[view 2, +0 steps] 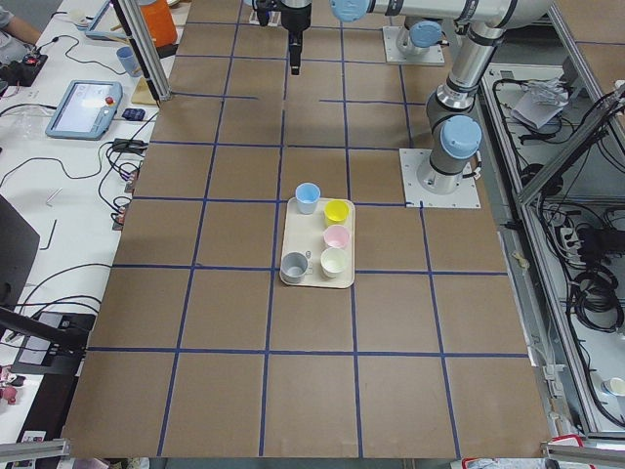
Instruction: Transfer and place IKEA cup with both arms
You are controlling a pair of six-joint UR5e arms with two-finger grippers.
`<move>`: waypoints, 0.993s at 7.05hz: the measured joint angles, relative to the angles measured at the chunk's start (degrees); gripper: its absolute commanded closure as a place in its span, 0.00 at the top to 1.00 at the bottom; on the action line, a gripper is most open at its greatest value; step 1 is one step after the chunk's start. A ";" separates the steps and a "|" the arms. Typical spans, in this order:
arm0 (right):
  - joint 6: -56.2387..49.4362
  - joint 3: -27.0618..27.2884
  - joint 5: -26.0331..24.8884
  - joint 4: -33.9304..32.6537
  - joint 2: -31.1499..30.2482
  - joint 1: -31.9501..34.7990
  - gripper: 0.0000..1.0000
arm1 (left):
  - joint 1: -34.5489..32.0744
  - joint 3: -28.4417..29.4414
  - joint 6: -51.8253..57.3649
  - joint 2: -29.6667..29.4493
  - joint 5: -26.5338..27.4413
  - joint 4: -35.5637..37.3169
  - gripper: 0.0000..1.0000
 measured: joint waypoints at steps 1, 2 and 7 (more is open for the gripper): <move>-0.12 -2.22 0.00 -1.17 2.59 -1.48 1.00 | 0.00 -0.08 0.02 0.06 -0.03 -0.02 1.00; -0.88 -5.03 -0.08 -1.71 5.16 -2.48 1.00 | 0.00 -0.24 0.02 -0.03 -0.09 -0.08 1.00; -10.17 -22.25 -1.48 -2.30 21.65 -8.66 1.00 | 0.00 -0.49 0.03 0.20 -0.19 -0.07 1.00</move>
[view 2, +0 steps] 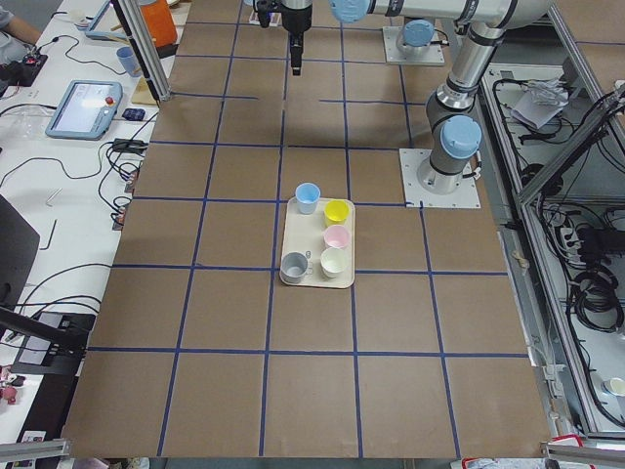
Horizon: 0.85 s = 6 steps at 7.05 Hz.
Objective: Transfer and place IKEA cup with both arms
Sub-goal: 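Move the right gripper over the pale blue cup in the wire rack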
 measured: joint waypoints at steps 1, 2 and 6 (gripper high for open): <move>-1.91 -2.18 -0.79 -0.64 2.97 -0.77 1.00 | 0.00 -0.02 0.00 0.10 0.00 0.13 1.00; -4.02 -3.12 -1.14 -2.02 5.07 -1.71 1.00 | -0.01 -0.05 0.00 0.01 -0.01 0.16 1.00; -11.71 -3.40 -1.32 -8.64 12.23 -4.97 1.00 | -0.01 -0.04 -0.17 -0.85 -0.19 0.67 1.00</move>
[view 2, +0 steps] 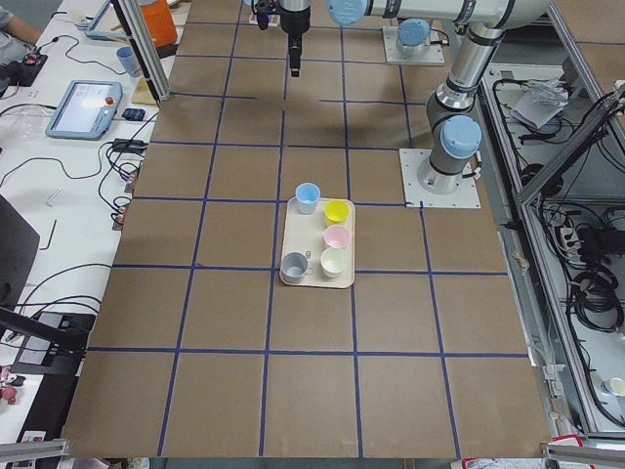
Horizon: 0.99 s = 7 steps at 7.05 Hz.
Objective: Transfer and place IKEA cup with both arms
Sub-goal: 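Move the right gripper over the pale blue cup in the wire rack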
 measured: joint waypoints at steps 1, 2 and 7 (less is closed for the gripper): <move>-1.13 0.18 0.00 -0.81 1.38 -0.55 1.00 | 0.05 -0.03 0.10 -0.07 0.00 0.46 1.00; -2.49 0.30 -0.05 -1.21 2.55 -0.87 1.00 | 0.11 -0.05 0.14 -0.07 0.04 0.73 1.00; -4.36 0.45 -1.62 -5.08 5.74 -1.14 1.00 | 0.18 -0.07 0.22 -0.05 -0.06 0.96 1.00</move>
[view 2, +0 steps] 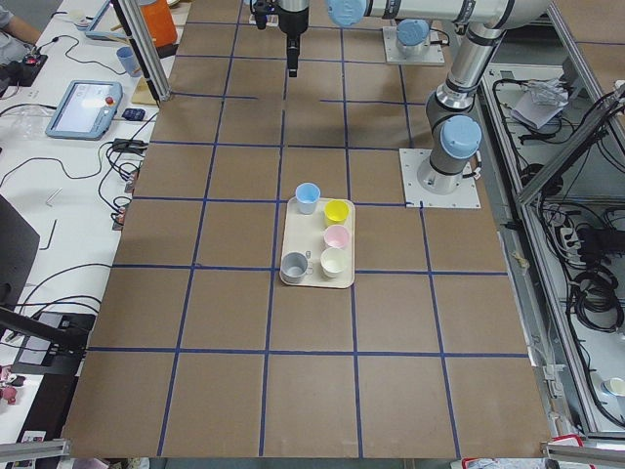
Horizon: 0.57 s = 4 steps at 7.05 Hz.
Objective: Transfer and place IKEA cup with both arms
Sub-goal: 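Move the right gripper over the pale blue cup in the wire rack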
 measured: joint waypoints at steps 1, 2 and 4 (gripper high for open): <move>0.03 0.00 -0.04 0.08 0.20 0.00 1.00 | 0.00 0.00 0.02 -0.01 0.00 0.01 1.00; 0.10 0.00 -0.07 0.52 0.37 0.00 1.00 | 0.00 0.00 0.01 -0.02 0.00 0.01 1.00; 0.16 0.00 -0.13 2.39 0.46 -0.01 1.00 | 0.00 0.00 0.01 -0.03 0.00 0.01 1.00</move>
